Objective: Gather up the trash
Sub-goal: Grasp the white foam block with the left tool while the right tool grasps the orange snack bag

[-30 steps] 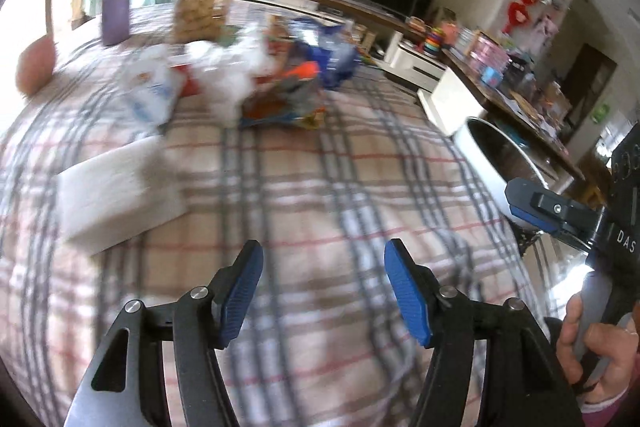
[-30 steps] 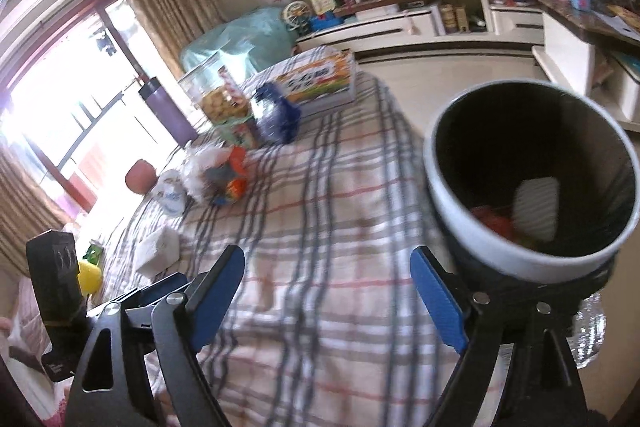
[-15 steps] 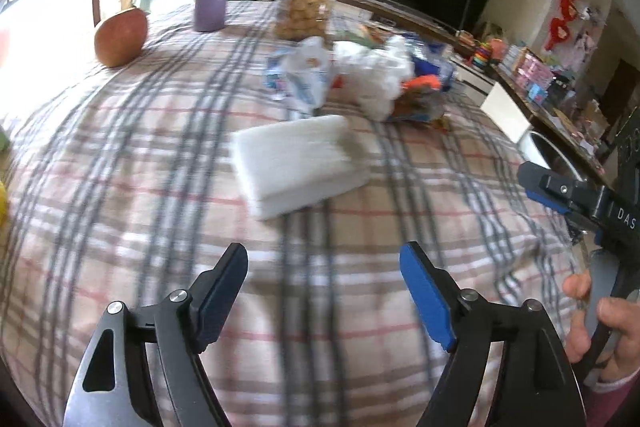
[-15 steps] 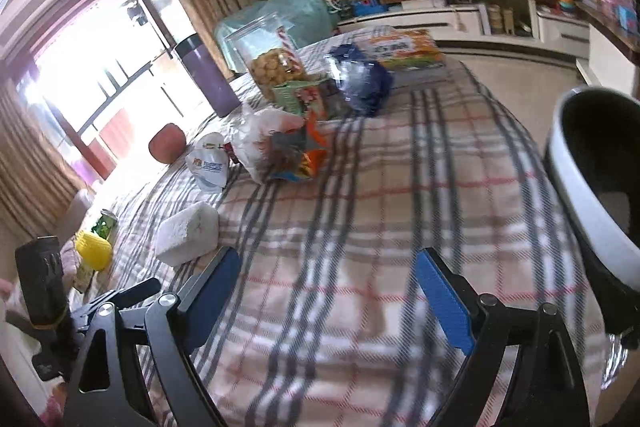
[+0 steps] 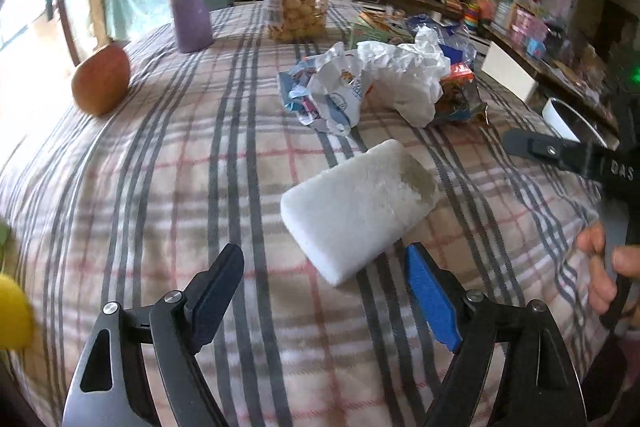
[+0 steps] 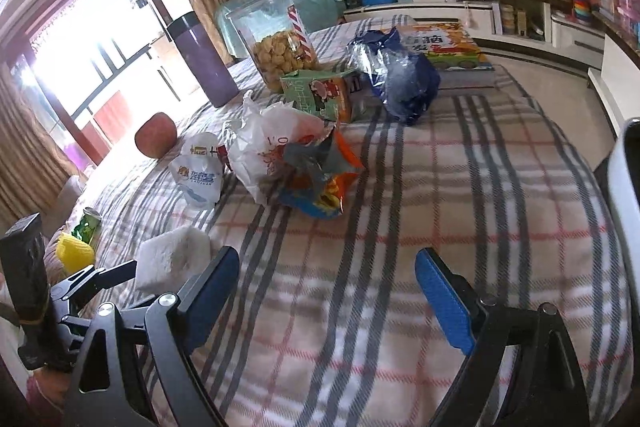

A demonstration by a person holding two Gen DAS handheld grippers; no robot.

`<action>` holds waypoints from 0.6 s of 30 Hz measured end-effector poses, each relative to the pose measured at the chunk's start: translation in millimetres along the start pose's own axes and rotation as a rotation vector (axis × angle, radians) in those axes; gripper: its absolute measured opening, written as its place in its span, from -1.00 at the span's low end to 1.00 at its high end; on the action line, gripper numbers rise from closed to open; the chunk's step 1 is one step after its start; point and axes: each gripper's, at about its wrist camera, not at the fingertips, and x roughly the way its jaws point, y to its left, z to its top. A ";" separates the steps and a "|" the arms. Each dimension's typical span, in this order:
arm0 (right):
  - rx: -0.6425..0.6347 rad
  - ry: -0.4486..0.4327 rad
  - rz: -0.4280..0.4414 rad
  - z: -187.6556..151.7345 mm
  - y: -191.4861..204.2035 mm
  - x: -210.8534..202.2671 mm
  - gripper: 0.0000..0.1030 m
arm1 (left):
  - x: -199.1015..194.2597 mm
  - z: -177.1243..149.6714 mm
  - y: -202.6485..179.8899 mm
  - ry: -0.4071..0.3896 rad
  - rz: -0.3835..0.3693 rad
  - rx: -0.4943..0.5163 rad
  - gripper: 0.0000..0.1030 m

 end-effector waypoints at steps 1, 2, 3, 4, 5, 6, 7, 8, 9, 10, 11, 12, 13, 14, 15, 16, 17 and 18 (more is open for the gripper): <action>0.001 0.003 0.003 2.3 0.7 3.2 0.76 | 1.7 1.8 -0.9 -0.001 -0.003 0.015 0.61; 0.001 0.005 0.007 4.3 1.6 5.8 0.76 | 4.2 3.5 -1.5 0.003 -0.010 0.029 0.62; 0.000 0.007 0.010 6.8 2.5 8.8 0.76 | 6.5 5.2 -2.1 0.006 -0.012 0.041 0.62; -0.002 0.006 0.008 9.9 3.4 12.2 0.75 | 9.1 7.1 -2.5 0.006 -0.010 0.052 0.62; -0.004 0.005 0.003 13.2 4.0 15.9 0.74 | 10.9 8.5 -2.7 0.004 -0.013 0.063 0.62; -0.002 0.004 0.003 15.5 4.4 18.7 0.73 | 12.5 9.1 -2.8 0.000 -0.018 0.073 0.62; 0.004 0.005 0.006 18.4 3.9 22.3 0.69 | 13.6 10.2 -3.2 -0.008 -0.022 0.082 0.62; 0.011 0.005 0.005 20.8 3.1 25.3 0.61 | 13.9 10.4 -3.9 -0.018 -0.023 0.091 0.62; 0.015 0.005 0.002 22.2 2.9 27.7 0.56 | 14.3 10.4 -5.1 -0.027 -0.022 0.100 0.60; 0.018 0.007 -0.014 25.1 2.1 32.1 0.41 | 15.2 10.0 -6.7 -0.028 -0.013 0.108 0.58; 0.020 0.005 -0.033 26.3 1.0 34.3 0.15 | 14.9 8.6 -9.0 -0.028 -0.009 0.116 0.50; 0.022 0.004 -0.042 26.6 -0.4 34.7 0.00 | 15.1 7.4 -10.8 -0.029 -0.008 0.126 0.42; 0.032 0.008 -0.037 26.9 -2.7 36.9 -0.33 | 15.1 6.2 -13.2 -0.028 -0.012 0.135 0.33; 0.042 0.014 -0.019 26.2 -5.4 38.1 -0.62 | 14.9 5.3 -14.4 -0.029 0.000 0.139 0.31; 0.048 0.018 -0.011 25.9 -6.7 38.7 -0.63 | 13.9 4.7 -15.9 -0.033 0.007 0.140 0.29; 0.053 0.014 -0.004 23.1 -9.8 36.3 -0.64 | 13.3 3.7 -16.5 -0.037 0.012 0.134 0.26; 0.054 0.010 -0.002 22.0 -11.3 34.2 -0.66 | 11.4 3.3 -17.1 -0.039 0.014 0.124 0.24; 0.058 0.005 0.001 20.2 -13.7 30.4 -0.67 | 8.8 2.6 -17.9 -0.040 0.007 0.111 0.24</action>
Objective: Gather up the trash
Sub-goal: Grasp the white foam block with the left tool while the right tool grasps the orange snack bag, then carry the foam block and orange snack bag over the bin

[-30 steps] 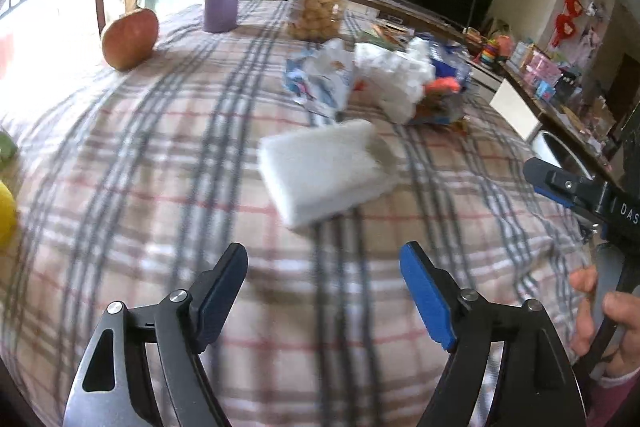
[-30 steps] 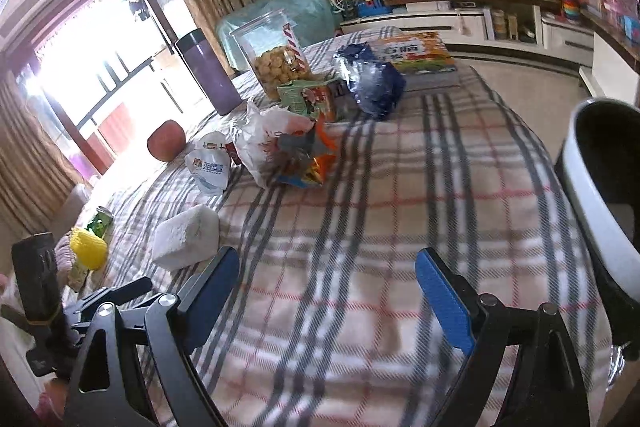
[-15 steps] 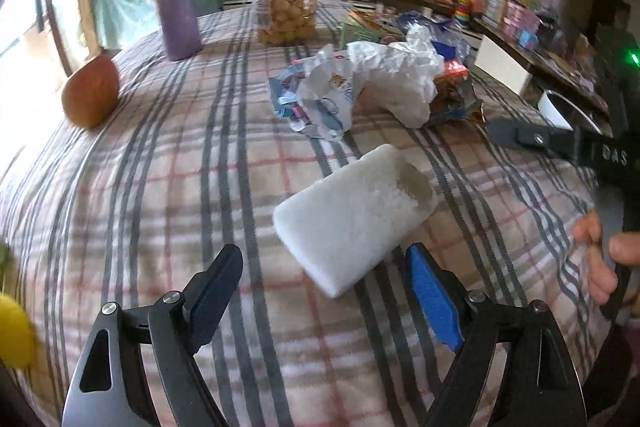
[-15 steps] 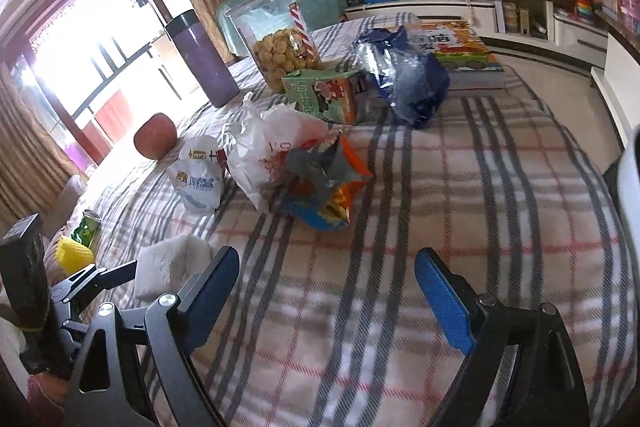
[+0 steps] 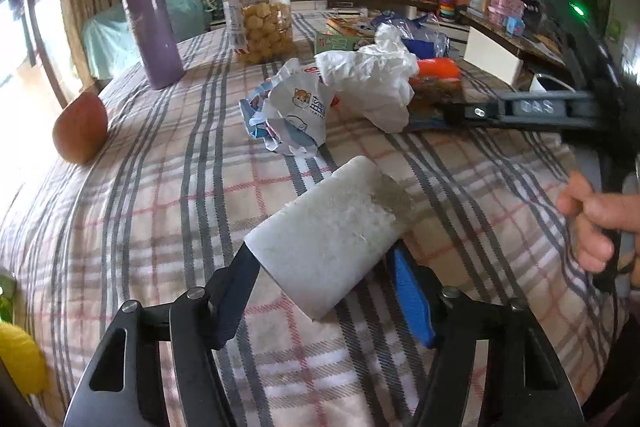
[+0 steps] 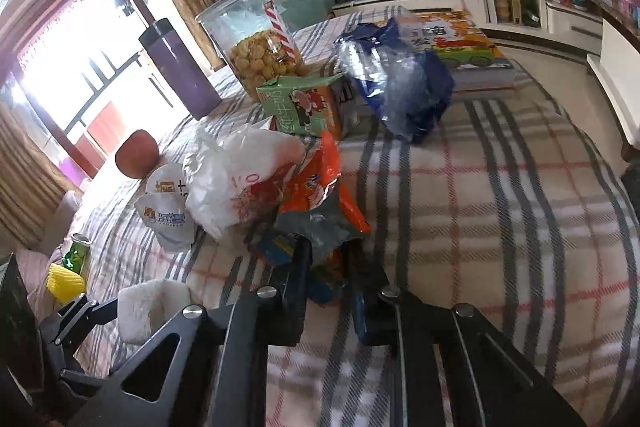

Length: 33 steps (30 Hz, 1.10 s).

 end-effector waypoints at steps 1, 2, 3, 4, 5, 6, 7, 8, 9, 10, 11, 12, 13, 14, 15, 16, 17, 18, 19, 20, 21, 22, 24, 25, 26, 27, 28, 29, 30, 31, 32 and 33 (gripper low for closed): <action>0.006 -0.006 0.007 -2.8 -3.4 -5.5 -0.69 | -1.6 -1.0 0.2 -0.003 -0.025 -0.026 0.23; 0.013 -0.012 0.012 -5.9 -6.9 -11.9 -0.69 | -4.6 -1.7 -1.6 -0.005 -0.040 -0.041 0.23; 0.015 -0.016 0.014 -8.4 -9.1 -18.0 -0.69 | -6.5 -2.2 -3.2 -0.009 -0.050 -0.055 0.23; 0.015 -0.019 0.015 -10.7 -11.0 -22.7 -0.70 | -8.2 -2.8 -5.9 -0.014 -0.058 -0.066 0.22; 0.014 -0.022 0.016 -14.3 -13.7 -29.4 -0.70 | -10.0 -3.2 -9.7 -0.019 -0.064 -0.074 0.22; 0.014 -0.024 0.016 -16.0 -15.1 -32.9 -0.70 | -11.5 -3.4 -13.7 -0.025 -0.071 -0.083 0.22; 0.013 -0.027 0.019 -20.0 -17.9 -39.8 -0.70 | -12.7 -3.5 -16.4 -0.028 -0.079 -0.091 0.22; 0.013 -0.028 0.018 -24.0 -20.7 -46.3 -0.70 | -13.5 -3.4 -20.2 -0.032 -0.093 -0.104 0.22; 0.012 -0.028 0.012 -26.8 -22.6 -51.5 -0.70 | -13.5 -3.0 -22.4 -0.032 -0.105 -0.114 0.22; 0.011 -0.030 0.009 -29.7 -24.7 -56.8 -0.70 | -12.6 -2.2 -25.8 -0.030 -0.116 -0.124 0.22; 0.011 -0.033 0.009 -30.7 -25.3 -59.8 -0.70 | -11.4 -1.3 -29.8 -0.026 -0.123 -0.130 0.21; 0.013 -0.038 0.006 -33.7 -27.6 -65.4 -0.70 | -10.4 -0.7 -33.3 -0.024 -0.128 -0.133 0.21; 0.017 -0.044 0.002 -37.5 -32.1 -73.2 -0.70 | -9.4 0.0 -37.6 -0.023 -0.132 -0.134 0.21; 0.021 -0.047 0.002 -38.5 -34.0 -76.5 -0.70 | -8.1 0.9 -42.3 -0.020 -0.136 -0.135 0.21; 0.032 -0.052 0.008 -40.3 -38.7 -81.4 -0.70 | -7.3 2.0 -47.1 -0.019 -0.138 -0.134 0.21; 0.041 -0.057 0.012 -41.5 -42.7 -86.3 -0.70 | -7.1 3.0 -50.3 -0.019 -0.139 -0.133 0.21; 0.048 -0.064 0.002 -44.2 -47.9 -93.1 -0.70 | -7.0 4.1 -55.9 -0.018 -0.145 -0.133 0.21; 0.050 -0.066 -0.003 -45.6 -50.3 -96.3 -0.70 | -7.0 5.2 -61.1 -0.016 -0.152 -0.132 0.21; 0.056 -0.071 -0.007 -48.1 -55.0 -102.8 -0.70 | -6.2 7.0 -64.9 -0.016 -0.160 -0.132 0.21; 0.062 -0.074 -0.010 -50.2 -58.4 -107.4 -0.70 | -5.8 9.1 -68.7 -0.017 -0.167 -0.129 0.21; 0.067 -0.077 -0.012 -52.5 -60.6 -111.0 -0.70 | -5.2 11.4 -73.2 -0.018 -0.174 -0.125 0.21; 0.073 -0.081 -0.016 -54.4 -64.3 -116.4 -0.70 | -4.9 13.4 -77.1 -0.019 -0.180 -0.122 0.21; 0.083 -0.091 -0.022 -58.1 -71.3 -126.4 -0.70 | -3.7 18.2 -85.0 -0.023 -0.196 -0.112 0.21; 0.089 -0.094 -0.026 -59.8 -74.2 -129.9 -0.70 | -3.8 21.2 -90.9 -0.025 -0.208 -0.104 0.21; 0.096 -0.097 -0.030 -61.6 -77.5 -133.8 -0.70 | -4.3 22.1 -95.4 -0.027 -0.212 -0.096 0.21; 0.105 -0.103 -0.037 -63.6 -82.1 -139.3 -0.70 | -3.8 23.8 -100.3 -0.030 -0.216 -0.087 0.21; 0.113 -0.106 -0.045 -65.1 -85.4 -143.4 -0.70 | -3.1 26.5 -106.5 -0.031 -0.223 -0.075 0.21; 0.117 -0.109 -0.047 -66.6 -87.5 -146.1 -0.70 | -1.8 28.1 -110.5 -0.030 -0.229 -0.070 0.21; 0.126 -0.116 -0.053 -67.8 -91.7 -151.5 -0.70 | -0.9 29.6 -115.5 -0.030 -0.236 -0.063 0.21; 0.130 -0.122 -0.060 -69.0 -94.5 -155.8 -0.70 | -0.1 30.5 -118.6 -0.030 -0.239 -0.057 0.21; 0.132 -0.130 -0.064 -69.6 -98.0 -160.4 -0.70 | 1.1 32.7 -122.9 -0.030 -0.244 -0.050 0.21; 0.132 -0.135 -0.068 -71.9 -102.2 -165.4 -0.70 | 2.1 34.6 -127.0 -0.031 -0.249 -0.043 0.21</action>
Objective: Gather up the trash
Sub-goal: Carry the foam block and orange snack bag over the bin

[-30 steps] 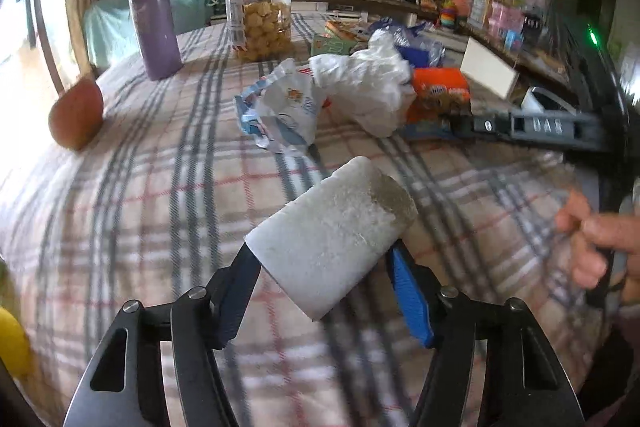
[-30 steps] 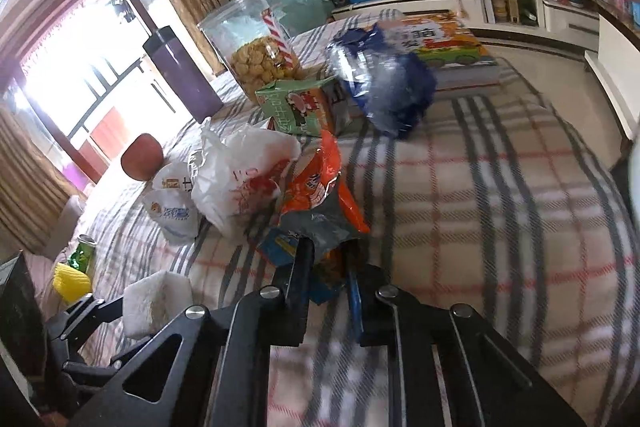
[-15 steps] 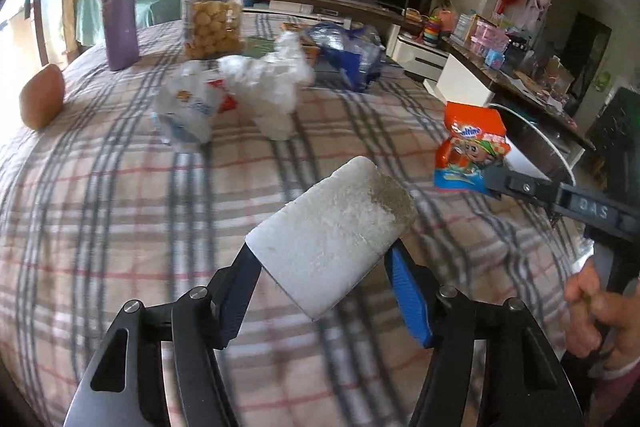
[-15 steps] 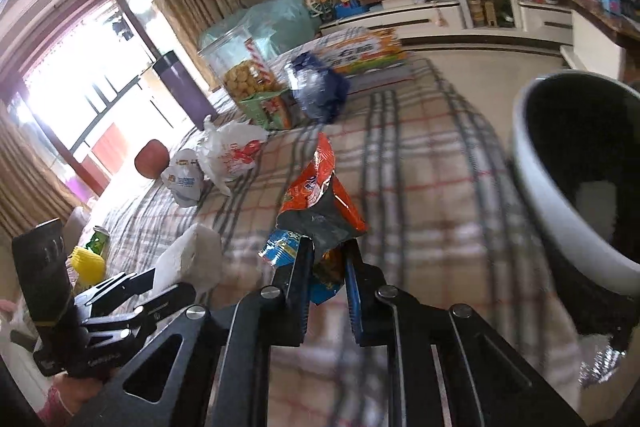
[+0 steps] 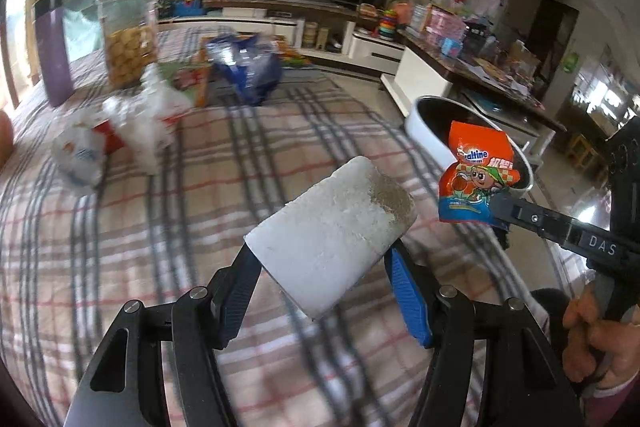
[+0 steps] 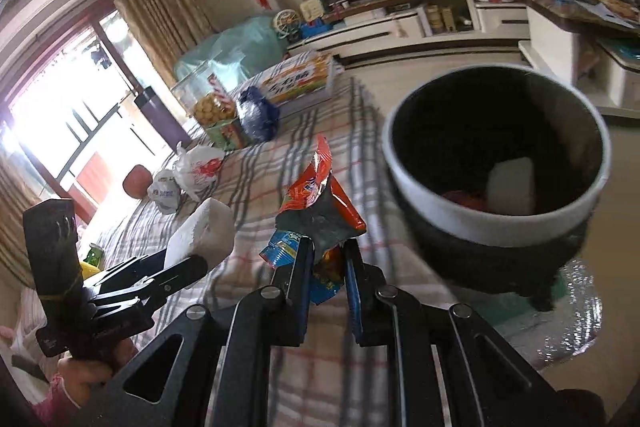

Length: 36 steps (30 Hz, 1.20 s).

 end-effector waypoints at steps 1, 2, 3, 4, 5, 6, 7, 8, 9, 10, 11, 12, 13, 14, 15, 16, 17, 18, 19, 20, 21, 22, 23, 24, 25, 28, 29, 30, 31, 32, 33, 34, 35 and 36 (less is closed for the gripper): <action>0.004 -0.004 -0.007 0.4 -4.0 -3.5 -0.70 | 1.7 0.5 -5.0 -0.001 -0.004 0.005 0.21; 0.010 -0.007 -0.012 0.6 -7.7 -6.4 -0.70 | 3.4 1.4 -10.3 -0.001 -0.009 0.011 0.21; 0.019 -0.015 -0.021 1.6 -13.6 -11.0 -0.70 | 5.3 2.5 -13.9 -0.001 -0.012 0.018 0.21; 0.023 -0.019 -0.029 1.8 -17.2 -14.2 -0.70 | 7.2 3.8 -17.3 -0.001 -0.015 0.025 0.21; 0.029 -0.026 -0.039 2.6 -21.9 -18.1 -0.70 | 7.9 4.4 -21.4 0.001 -0.019 0.031 0.21; 0.032 -0.030 -0.043 2.5 -24.6 -20.5 -0.70 | 10.0 5.8 -24.7 0.002 -0.024 0.036 0.21; 0.042 -0.039 -0.055 3.6 -29.8 -24.3 -0.70 | 9.7 5.3 -27.9 0.002 -0.026 0.039 0.21; 0.047 -0.043 -0.061 3.6 -33.6 -27.3 -0.70 | 12.1 7.1 -31.6 0.004 -0.030 0.044 0.21; 0.057 -0.049 -0.067 4.8 -38.2 -30.2 -0.70 | 14.4 8.5 -34.4 0.005 -0.033 0.048 0.21; 0.061 -0.054 -0.070 4.8 -41.5 -33.2 -0.70 | 16.7 10.5 -38.2 0.005 -0.037 0.053 0.21; 0.065 -0.058 -0.074 5.2 -45.1 -35.9 -0.70 | 17.9 12.1 -41.1 0.005 -0.038 0.057 0.21; 0.070 -0.063 -0.079 6.1 -47.6 -37.8 -0.70 | 19.8 14.2 -44.9 0.006 -0.041 0.063 0.21; 0.074 -0.069 -0.082 7.3 -49.8 -39.4 -0.70 | 21.3 15.6 -48.6 0.006 -0.042 0.068 0.21; 0.076 -0.072 -0.083 7.8 -50.8 -40.1 -0.70 | 23.1 17.7 -52.2 0.005 -0.043 0.073 0.21; 0.081 -0.077 -0.085 9.5 -53.5 -41.5 -0.70 | 25.2 19.9 -54.7 0.005 -0.046 0.078 0.21; 0.082 -0.080 -0.089 10.5 -55.1 -42.2 -0.70 | 27.7 22.3 -57.5 0.006 -0.047 0.084 0.21; 0.083 -0.083 -0.096 12.2 -57.0 -42.8 -0.70 | 30.6 24.6 -60.7 0.006 -0.046 0.092 0.21; 0.085 -0.085 -0.101 13.5 -59.9 -43.6 -0.70 | 33.6 27.5 -63.1 0.006 -0.046 0.099 0.21; 0.089 -0.087 -0.106 14.2 -63.1 -45.4 -0.70 | 36.9 30.6 -66.7 0.008 -0.047 0.108 0.22; 0.091 -0.090 -0.115 15.8 -65.8 -46.2 -0.70 | 38.5 32.6 -69.3 0.008 -0.047 0.113 0.22; 0.093 -0.092 -0.119 16.6 -68.9 -47.5 -0.70 | 40.8 34.9 -72.0 0.009 -0.047 0.118 0.22; 0.097 -0.093 -0.125 17.8 -71.4 -47.8 -0.70 | 42.7 37.2 -74.4 0.009 -0.047 0.123 0.22; 0.103 -0.093 -0.133 19.6 -74.6 -47.8 -0.70 | 44.8 39.5 -76.6 0.011 -0.050 0.126 0.22; 0.105 -0.093 -0.136 19.9 -78.8 -48.9 -0.70 | 46.3 41.2 -78.4 0.013 -0.054 0.128 0.22; 0.110 -0.094 -0.143 21.4 -81.5 -48.8 -0.70 | 49.5 44.3 -81.0 0.016 -0.057 0.132 0.22; 0.117 -0.092 -0.161 25.2 -87.8 -48.9 -0.70 | 57.2 50.7 -87.6 0.020 -0.057 0.138 0.22; 0.117 -0.092 -0.167 26.4 -89.7 -48.9 -0.70 | 59.3 52.8 -89.1 0.021 -0.058 0.139 0.22; 0.117 -0.090 -0.171 27.4 -91.1 -48.7 -0.70 | 61.1 54.7 -91.3 0.021 -0.059 0.140 0.22; 0.117 -0.088 -0.174 28.0 -91.9 -48.7 -0.70 | 63.1 56.9 -93.7 0.021 -0.058 0.143 0.22; 0.119 -0.087 -0.176 28.5 -92.7 -48.6 -0.69 | 63.7 58.0 -96.5 0.020 -0.056 0.145 0.22; 0.122 -0.085 -0.179 29.8 -94.3 -48.2 -0.69 | 65.5 59.4 -98.3 0.020 -0.056 0.149 0.22; 0.122 -0.084 -0.183 31.5 -96.1 -47.9 -0.69 | 66.6 60.4 -99.5 0.020 -0.056 0.151 0.22; 0.122 -0.084 -0.187 32.7 -96.7 -47.4 -0.69 | 67.7 61.7 -100.9 0.020 -0.055 0.153 0.22; 0.122 -0.084 -0.189 33.8 -97.6 -47.2 -0.69 | 69.2 62.7 -102.4 0.021 -0.055 0.156 0.22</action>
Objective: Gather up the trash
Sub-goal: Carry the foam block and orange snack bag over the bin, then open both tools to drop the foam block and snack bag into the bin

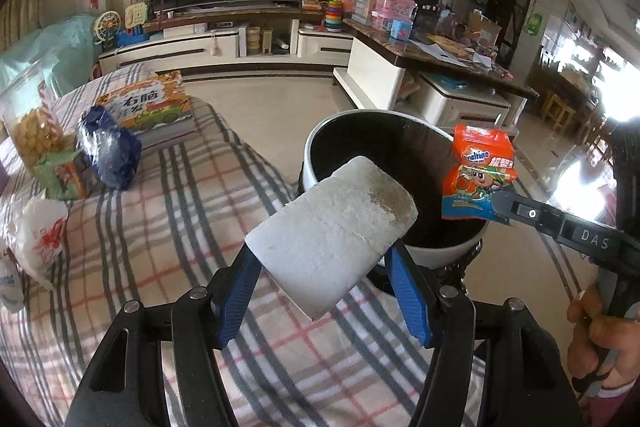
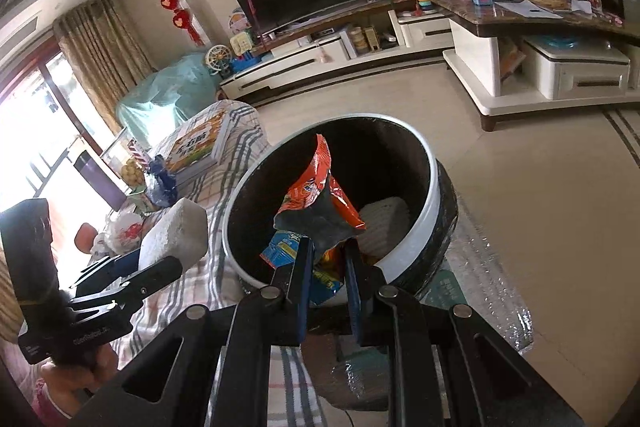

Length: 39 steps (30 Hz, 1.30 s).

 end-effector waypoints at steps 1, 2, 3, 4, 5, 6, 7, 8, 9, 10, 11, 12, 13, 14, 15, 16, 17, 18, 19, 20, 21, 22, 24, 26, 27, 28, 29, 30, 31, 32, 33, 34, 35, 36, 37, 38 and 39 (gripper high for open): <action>0.000 -0.001 -0.002 1.1 0.1 0.4 -0.69 | 1.6 1.8 -1.7 0.000 0.002 0.004 0.22; -0.001 -0.002 -0.004 2.1 0.1 0.4 -0.69 | 3.0 3.5 -3.1 0.000 0.004 0.007 0.22; -0.002 -0.005 -0.007 3.8 0.1 0.7 -0.69 | 3.5 4.8 -4.5 -0.001 0.005 0.009 0.22; -0.002 -0.005 -0.007 4.9 -0.3 1.0 -0.69 | 4.7 6.5 -5.7 -0.001 0.004 0.011 0.22; -0.003 -0.005 -0.008 6.5 -0.6 1.4 -0.69 | 5.3 8.4 -7.1 -0.001 0.004 0.014 0.22; -0.005 -0.005 -0.011 8.5 -1.3 2.7 -0.69 | 5.5 9.7 -8.7 -0.002 0.005 0.017 0.22; -0.006 -0.004 -0.013 10.3 -1.9 3.3 -0.69 | 6.6 11.9 -10.5 -0.002 0.006 0.020 0.22; -0.006 -0.002 -0.016 12.3 -1.5 4.4 -0.69 | 7.4 13.4 -11.0 -0.002 0.007 0.022 0.22; -0.007 0.001 -0.018 13.5 -2.4 5.1 -0.69 | 8.2 14.9 -11.8 -0.002 0.007 0.024 0.22; -0.008 0.002 -0.020 14.8 -2.3 5.5 -0.69 | 9.8 16.8 -13.3 -0.001 0.008 0.026 0.22; -0.009 0.003 -0.023 16.2 -2.5 6.0 -0.69 | 10.7 18.2 -14.2 0.000 0.009 0.028 0.22; -0.010 0.004 -0.025 18.1 -3.2 6.6 -0.69 | 11.6 19.0 -14.6 0.001 0.008 0.030 0.23; -0.009 0.003 -0.025 19.5 -4.1 7.1 -0.69 | 13.4 20.7 -16.3 0.003 0.007 0.031 0.23; -0.009 0.002 -0.025 19.9 -4.0 6.8 -0.69 | 14.2 21.4 -17.0 0.004 0.007 0.032 0.23; -0.008 0.001 -0.025 21.2 -4.5 7.0 -0.69 | 15.4 22.5 -17.6 0.005 0.007 0.034 0.23; -0.008 0.000 -0.027 22.6 -4.8 7.6 -0.69 | 16.6 23.5 -18.9 0.006 0.008 0.036 0.23; -0.007 0.000 -0.028 24.0 -5.2 8.4 -0.69 | 18.6 25.0 -20.1 0.008 0.009 0.037 0.23; -0.006 0.001 -0.027 25.1 -6.1 8.9 -0.69 | 20.2 26.0 -21.7 0.010 0.009 0.037 0.23; -0.005 0.003 -0.028 25.7 -6.9 10.0 -0.69 | 21.3 27.6 -22.6 0.012 0.008 0.037 0.23; -0.006 0.005 -0.029 26.4 -7.6 11.2 -0.69 | 23.0 29.2 -24.1 0.014 0.008 0.038 0.23; -0.006 0.009 -0.031 26.8 -8.3 13.0 -0.68 | 24.6 30.7 -25.5 0.016 0.008 0.039 0.23; -0.005 0.013 -0.031 27.2 -9.2 14.4 -0.68 | 26.4 31.1 -26.3 0.018 0.008 0.039 0.24; 0.000 0.023 -0.030 28.8 -10.6 17.6 -0.68 | 29.9 32.7 -29.8 0.022 0.009 0.041 0.24; 0.000 0.029 -0.032 27.2 -10.9 18.9 -0.67 | 32.5 34.8 -32.4 0.026 0.009 0.043 0.25; -0.002 0.032 -0.034 26.8 -11.1 20.2 -0.67 | 33.7 34.9 -33.5 0.029 0.009 0.044 0.25; -0.003 0.035 -0.036 26.9 -11.6 21.2 -0.67 | 35.0 35.5 -34.7 0.030 0.008 0.044 0.25; -0.004 0.037 -0.037 27.2 -12.0 22.1 -0.67 | 35.9 36.1 -36.3 0.033 0.008 0.041 0.26; -0.006 0.038 -0.040 27.7 -11.2 23.0 -0.66 | 36.9 36.7 -37.0 0.035 0.005 0.036 0.26; -0.006 0.040 -0.041 29.4 -11.5 24.2 -0.62 | 37.2 37.3 -37.5 0.036 0.001 0.028 0.31; -0.004 0.043 -0.040 30.1 -12.1 25.1 -0.62 | 37.4 38.6 -37.7 0.035 -0.003 0.021 0.31; -0.002 0.045 -0.038 30.6 -11.6 25.7 -0.62 | 38.0 39.5 -37.3 0.034 -0.004 0.017 0.32; -0.002 0.045 -0.036 31.0 -11.5 25.8 -0.61 | 38.5 39.7 -37.7 0.035 -0.005 0.015 0.33; -0.002 0.045 -0.039 31.6 -12.3 26.0 -0.60 | 39.1 39.6 -38.0 0.036 -0.005 0.015 0.33; -0.002 0.045 -0.040 32.0 -12.3 25.9 -0.59 | 39.9 39.8 -38.0 0.039 -0.003 0.015 0.33; -0.003 0.045 -0.039 32.1 -12.1 25.3 -0.55 | 40.1 39.1 -38.0 0.041 -0.003 0.014 0.34; -0.003 0.044 -0.041 32.1 -11.8 24.4 -0.35 | 40.6 38.7 -37.5 0.042 -0.005 0.012 0.36; -0.004 0.041 -0.044 32.0 -11.4 23.5 -0.19 | 40.5 37.9 -36.8 0.042 -0.009 0.008 0.36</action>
